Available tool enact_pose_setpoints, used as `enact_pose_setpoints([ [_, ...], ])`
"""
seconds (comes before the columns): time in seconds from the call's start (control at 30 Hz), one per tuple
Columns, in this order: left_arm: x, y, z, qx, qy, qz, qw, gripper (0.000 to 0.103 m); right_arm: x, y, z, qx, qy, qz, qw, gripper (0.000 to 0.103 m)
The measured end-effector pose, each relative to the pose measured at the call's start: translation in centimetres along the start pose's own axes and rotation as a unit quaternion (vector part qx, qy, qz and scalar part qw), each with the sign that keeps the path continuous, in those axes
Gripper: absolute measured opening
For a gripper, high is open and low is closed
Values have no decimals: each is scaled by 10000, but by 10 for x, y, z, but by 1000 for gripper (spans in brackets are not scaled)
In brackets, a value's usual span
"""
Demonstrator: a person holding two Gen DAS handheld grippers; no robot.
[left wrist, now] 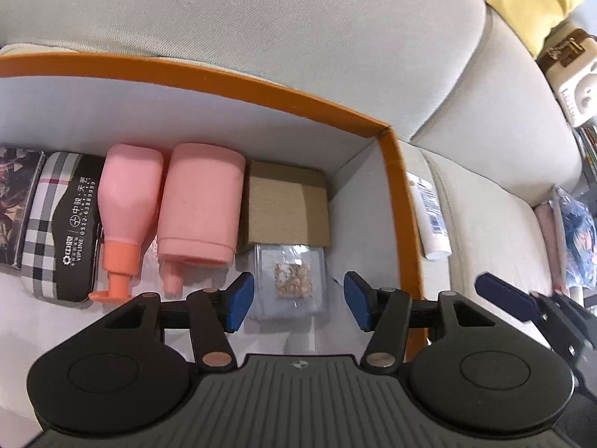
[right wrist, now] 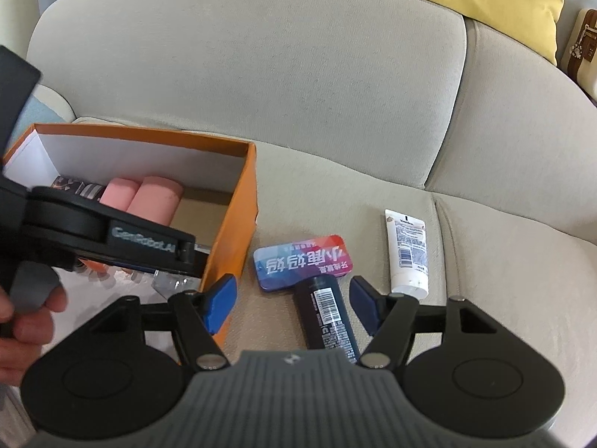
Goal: Organize rigid objects
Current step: 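Move both grippers back out of the box toward the sofa items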
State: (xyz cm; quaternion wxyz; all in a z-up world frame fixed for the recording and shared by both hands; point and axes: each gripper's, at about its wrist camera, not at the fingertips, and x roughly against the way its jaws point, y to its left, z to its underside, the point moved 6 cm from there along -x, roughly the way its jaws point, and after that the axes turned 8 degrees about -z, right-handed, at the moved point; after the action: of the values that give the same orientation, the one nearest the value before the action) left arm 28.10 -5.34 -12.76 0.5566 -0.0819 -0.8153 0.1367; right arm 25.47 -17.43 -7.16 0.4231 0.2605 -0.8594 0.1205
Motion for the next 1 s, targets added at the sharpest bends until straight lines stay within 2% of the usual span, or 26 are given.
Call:
enact_pose_setpoints([
  [0.07,7,3,4,-56,21,27,10000,61,1,1,0,-2,-24,16,10000,69],
  [0.23,9,6,10,-159,30,112,9998,31,2,1,3,-37,-20,45,10000,69],
  [0.4,4,8,-3,-231,-19,146,9996,18,5,5,5,-14,-11,37,10000,69],
  [0.57,7,16,-6,-246,-44,125,9996,18,9,3,7,-16,18,75,10000,69],
  [0.73,25,7,4,-264,-279,166,9991,18,18,-3,6,-71,-72,120,9999,69],
  [0.9,53,-11,9,-656,-677,199,9953,19,32,-7,10,-128,-174,124,9997,69],
  [1.0,71,-27,19,-993,-855,384,9906,19,43,-13,14,-166,-249,150,9994,69],
])
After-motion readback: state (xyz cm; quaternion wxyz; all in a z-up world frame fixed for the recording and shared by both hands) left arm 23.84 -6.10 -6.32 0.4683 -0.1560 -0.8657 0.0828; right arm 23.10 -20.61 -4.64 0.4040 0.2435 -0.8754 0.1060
